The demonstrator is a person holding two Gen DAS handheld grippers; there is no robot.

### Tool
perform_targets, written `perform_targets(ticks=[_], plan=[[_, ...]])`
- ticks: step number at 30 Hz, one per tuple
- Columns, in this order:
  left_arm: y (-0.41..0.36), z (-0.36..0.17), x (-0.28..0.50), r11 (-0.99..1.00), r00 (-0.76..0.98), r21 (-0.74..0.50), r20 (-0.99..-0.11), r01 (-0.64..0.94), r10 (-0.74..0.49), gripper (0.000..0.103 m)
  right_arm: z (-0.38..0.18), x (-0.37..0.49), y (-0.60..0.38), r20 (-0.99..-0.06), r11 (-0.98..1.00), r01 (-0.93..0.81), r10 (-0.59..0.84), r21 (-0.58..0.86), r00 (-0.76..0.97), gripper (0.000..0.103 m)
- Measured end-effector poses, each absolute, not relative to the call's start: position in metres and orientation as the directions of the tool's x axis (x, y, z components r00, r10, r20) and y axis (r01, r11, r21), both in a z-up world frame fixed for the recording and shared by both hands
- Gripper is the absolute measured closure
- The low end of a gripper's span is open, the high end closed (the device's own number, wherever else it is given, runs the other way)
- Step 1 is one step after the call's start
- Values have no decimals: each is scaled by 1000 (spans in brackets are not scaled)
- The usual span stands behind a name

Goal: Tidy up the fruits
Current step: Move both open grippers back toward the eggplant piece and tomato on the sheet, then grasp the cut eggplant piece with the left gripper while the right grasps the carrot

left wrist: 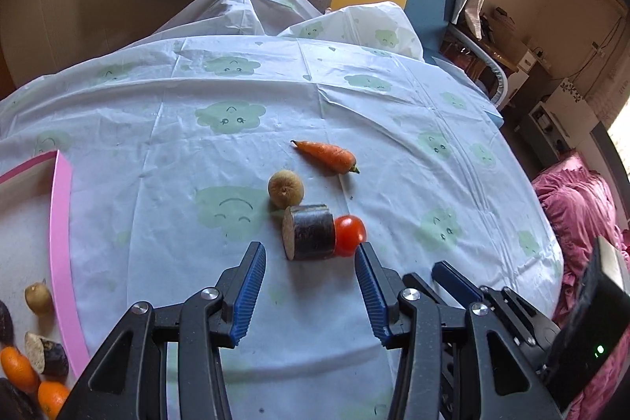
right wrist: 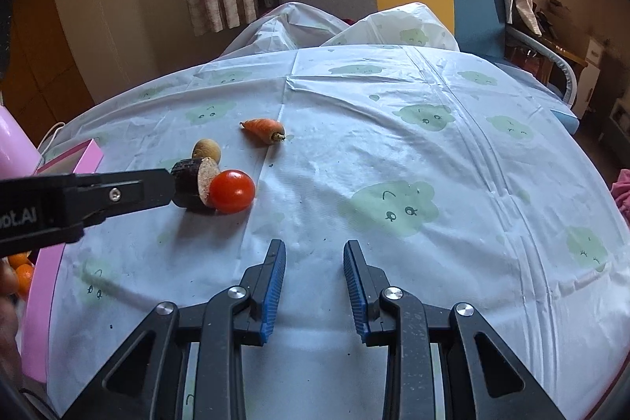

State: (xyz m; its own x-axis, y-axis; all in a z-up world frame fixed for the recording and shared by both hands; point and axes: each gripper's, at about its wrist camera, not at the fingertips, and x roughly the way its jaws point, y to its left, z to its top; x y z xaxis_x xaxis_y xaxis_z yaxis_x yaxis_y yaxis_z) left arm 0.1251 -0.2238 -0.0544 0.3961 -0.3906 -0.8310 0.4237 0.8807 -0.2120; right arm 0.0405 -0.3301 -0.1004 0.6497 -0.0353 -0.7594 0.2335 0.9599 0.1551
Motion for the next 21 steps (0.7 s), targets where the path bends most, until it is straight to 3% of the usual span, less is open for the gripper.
perform_targets(ticks=[7, 8, 11, 21], plan=[[-233, -70, 141, 890, 376, -221, -846, 399, -379, 56, -102, 44, -335, -754, 958, 230, -21, 174, 656, 72], [-230, -71, 142, 890, 375, -233, -843, 392, -386, 67, -102, 45, -336, -754, 957, 229, -18, 177, 657, 72], [-222, -69, 140, 880, 378, -255, -828, 401, -413, 75, -103, 48, -336, -752, 957, 223, -8, 185, 659, 72], [-186, -68, 117, 892, 433, -190, -820, 411, -375, 76, -100, 63, -331, -741, 960, 183, 37, 213, 670, 71]])
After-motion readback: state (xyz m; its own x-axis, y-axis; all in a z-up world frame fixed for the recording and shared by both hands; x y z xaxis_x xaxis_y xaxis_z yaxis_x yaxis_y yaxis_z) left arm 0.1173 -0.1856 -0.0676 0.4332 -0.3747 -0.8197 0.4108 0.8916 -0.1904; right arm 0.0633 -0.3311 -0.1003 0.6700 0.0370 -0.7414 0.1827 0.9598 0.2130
